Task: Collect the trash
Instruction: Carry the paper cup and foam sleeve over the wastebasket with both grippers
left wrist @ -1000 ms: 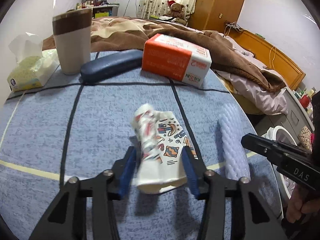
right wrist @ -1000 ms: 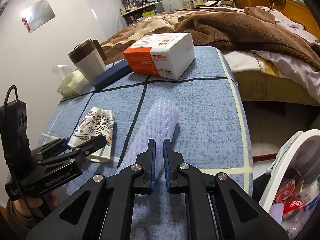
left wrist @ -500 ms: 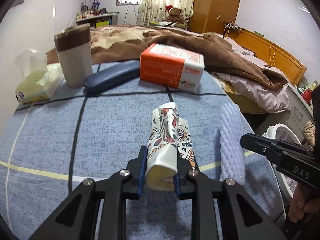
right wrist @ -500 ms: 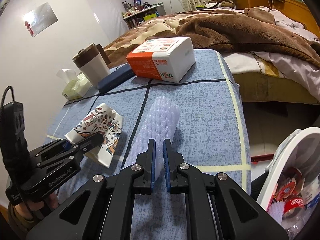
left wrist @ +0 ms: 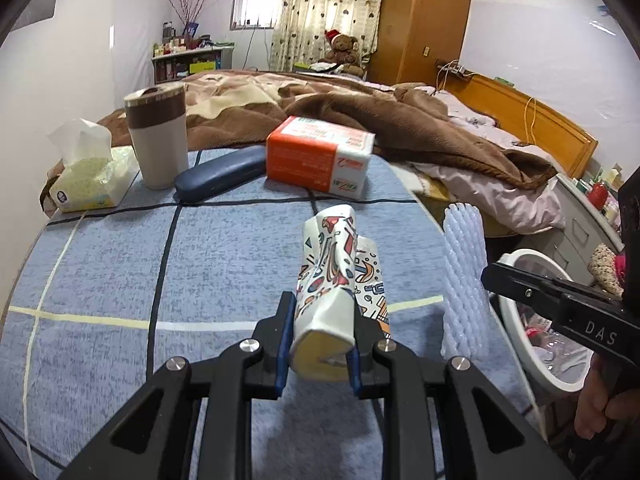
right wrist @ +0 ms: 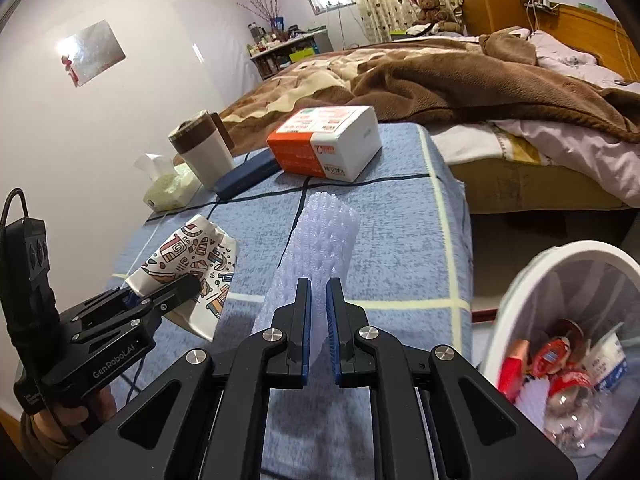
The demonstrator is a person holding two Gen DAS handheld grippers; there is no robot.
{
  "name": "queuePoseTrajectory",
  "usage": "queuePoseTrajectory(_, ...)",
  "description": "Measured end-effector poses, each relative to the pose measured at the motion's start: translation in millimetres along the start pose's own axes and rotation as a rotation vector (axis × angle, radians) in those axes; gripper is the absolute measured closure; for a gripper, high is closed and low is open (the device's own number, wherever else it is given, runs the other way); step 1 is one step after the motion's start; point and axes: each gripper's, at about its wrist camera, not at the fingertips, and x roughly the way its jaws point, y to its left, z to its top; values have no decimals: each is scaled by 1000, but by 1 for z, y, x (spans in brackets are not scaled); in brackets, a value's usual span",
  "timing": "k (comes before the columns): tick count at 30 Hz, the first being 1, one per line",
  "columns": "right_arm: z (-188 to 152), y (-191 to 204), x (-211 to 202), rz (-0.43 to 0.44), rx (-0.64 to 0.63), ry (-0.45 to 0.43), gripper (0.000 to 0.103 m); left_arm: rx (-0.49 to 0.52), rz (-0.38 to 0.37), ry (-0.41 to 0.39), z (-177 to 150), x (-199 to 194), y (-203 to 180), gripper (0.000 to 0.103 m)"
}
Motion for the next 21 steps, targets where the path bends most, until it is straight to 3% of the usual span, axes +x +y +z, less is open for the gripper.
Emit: queuePoseTrajectory(21, -35, -65, -106, -130, 101, -136, 95, 134, -133, -73, -14, -52, -111, 79)
